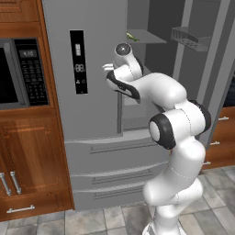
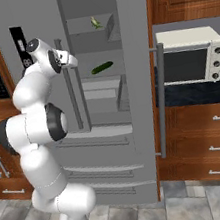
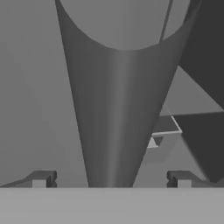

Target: Gather the cucumber and broccoli from the fridge and place them on a tray on the dining counter. Then gather the chicken drumstick and fish from the fridge and place them on the other tray.

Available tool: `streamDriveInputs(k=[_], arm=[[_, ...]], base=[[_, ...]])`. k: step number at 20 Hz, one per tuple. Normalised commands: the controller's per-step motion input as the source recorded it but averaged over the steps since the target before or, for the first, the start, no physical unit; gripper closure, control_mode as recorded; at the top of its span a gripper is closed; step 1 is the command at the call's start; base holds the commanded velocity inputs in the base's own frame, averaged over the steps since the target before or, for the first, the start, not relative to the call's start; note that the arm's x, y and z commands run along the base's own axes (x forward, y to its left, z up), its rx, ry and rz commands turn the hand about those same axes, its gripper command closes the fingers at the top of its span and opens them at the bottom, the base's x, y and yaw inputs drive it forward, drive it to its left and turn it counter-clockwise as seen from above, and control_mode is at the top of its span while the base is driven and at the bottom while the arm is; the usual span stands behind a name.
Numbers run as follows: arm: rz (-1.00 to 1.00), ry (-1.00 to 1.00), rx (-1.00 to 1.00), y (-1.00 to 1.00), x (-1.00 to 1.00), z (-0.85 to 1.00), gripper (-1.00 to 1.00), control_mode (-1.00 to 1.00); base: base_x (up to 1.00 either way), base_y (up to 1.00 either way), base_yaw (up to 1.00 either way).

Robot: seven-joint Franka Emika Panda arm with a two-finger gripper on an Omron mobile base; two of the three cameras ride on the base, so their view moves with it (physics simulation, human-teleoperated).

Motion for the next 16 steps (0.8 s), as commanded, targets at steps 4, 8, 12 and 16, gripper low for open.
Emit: streamDriveInputs(k=[4,8,12,16], arm=[[0.0,0.0,0.0,0.0,0.39,-0.1,1.0,-1.0],[0.0,0.0,0.0,0.0,0.33,-0.06,1.0,-1.0],[0.05,-0.07,0.0,0.29,0.09,-0.03,1.0,-1.0],[0.12,-0.05,0.0,0.58,-0.05,0.0,1.0,-1.0]], base=[[0.0,0.0,0.0],[0.0,0.0,0.0],[0.0,0.0,0.0],[0.0,0.0,0.0]])
